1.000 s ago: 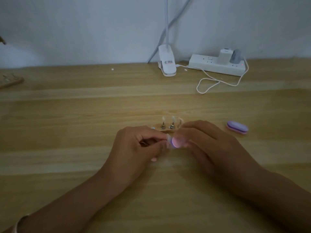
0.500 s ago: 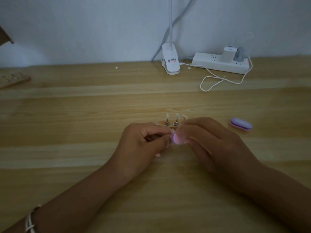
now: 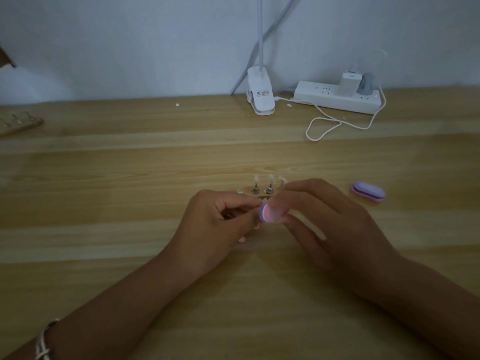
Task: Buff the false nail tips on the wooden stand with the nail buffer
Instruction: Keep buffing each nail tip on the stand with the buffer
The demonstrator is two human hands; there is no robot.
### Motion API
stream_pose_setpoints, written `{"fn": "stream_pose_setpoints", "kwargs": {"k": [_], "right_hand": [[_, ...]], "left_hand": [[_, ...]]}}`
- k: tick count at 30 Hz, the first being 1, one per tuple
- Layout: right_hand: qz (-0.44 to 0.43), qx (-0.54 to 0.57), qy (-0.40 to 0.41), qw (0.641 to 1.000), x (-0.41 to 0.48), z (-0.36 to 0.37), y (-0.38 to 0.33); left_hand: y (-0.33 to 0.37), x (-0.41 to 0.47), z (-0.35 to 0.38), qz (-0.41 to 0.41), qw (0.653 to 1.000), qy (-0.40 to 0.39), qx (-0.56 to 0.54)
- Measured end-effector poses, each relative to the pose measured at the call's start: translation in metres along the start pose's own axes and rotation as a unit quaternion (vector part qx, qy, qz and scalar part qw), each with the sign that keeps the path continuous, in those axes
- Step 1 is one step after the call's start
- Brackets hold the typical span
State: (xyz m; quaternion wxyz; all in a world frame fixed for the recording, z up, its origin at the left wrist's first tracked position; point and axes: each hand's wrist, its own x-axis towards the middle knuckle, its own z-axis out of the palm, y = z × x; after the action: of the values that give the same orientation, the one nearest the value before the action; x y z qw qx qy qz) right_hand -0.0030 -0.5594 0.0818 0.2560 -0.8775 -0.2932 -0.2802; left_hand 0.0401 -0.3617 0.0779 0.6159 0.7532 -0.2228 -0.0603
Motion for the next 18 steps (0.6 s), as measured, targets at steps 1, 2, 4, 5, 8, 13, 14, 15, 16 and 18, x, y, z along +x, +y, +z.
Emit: {"fn": "stream_pose_setpoints", "kwargs": {"k": [1,2,4,5,8,13,14,15,16,18], "right_hand": [[-0.006,0.003,-0.009,1.0,0.0,0.001,0.001],[-0.004,0.003,-0.015,1.0,0.0,0.0,0.003],[0.014,0.004,-0.008,1.0,0.001,-0.003,0.008],[0.019,0.008,-0.002,1.0,0.002,-0.004,0.008],[0.003,0.019,0.001,1.0,0.002,0.001,0.0],[0.007,-0.037,0.004,0.999,0.003,-0.005,0.007],[0.014,-0.029,0.01,0.999,0.003,-0.006,0.008],[0.016,-0.005,0.011,1.0,0.003,-0.004,0.007],[0.01,0.018,0.011,1.0,0.003,-0.001,0.004],[-0.009,0.035,0.009,0.999,0.003,0.006,-0.002]], "left_hand": [[0.0,0.0,0.0,-0.002,1.0,-0.001,-0.002],[0.0,-0.001,0.0,-0.004,1.0,0.0,-0.004],[0.001,-0.001,0.0,-0.008,1.0,0.007,-0.011],[0.002,-0.001,0.0,-0.008,1.0,0.01,-0.013],[0.004,-0.002,0.001,0.006,1.0,0.001,-0.005],[0.001,-0.001,0.001,-0.002,1.0,0.016,-0.001],[0.001,-0.001,0.001,-0.003,1.0,0.014,-0.002],[0.002,-0.002,0.001,-0.001,1.0,0.008,-0.002],[0.002,-0.002,0.001,0.003,1.0,0.002,0.0],[0.002,-0.001,0.0,0.01,1.0,-0.003,-0.001]]}}
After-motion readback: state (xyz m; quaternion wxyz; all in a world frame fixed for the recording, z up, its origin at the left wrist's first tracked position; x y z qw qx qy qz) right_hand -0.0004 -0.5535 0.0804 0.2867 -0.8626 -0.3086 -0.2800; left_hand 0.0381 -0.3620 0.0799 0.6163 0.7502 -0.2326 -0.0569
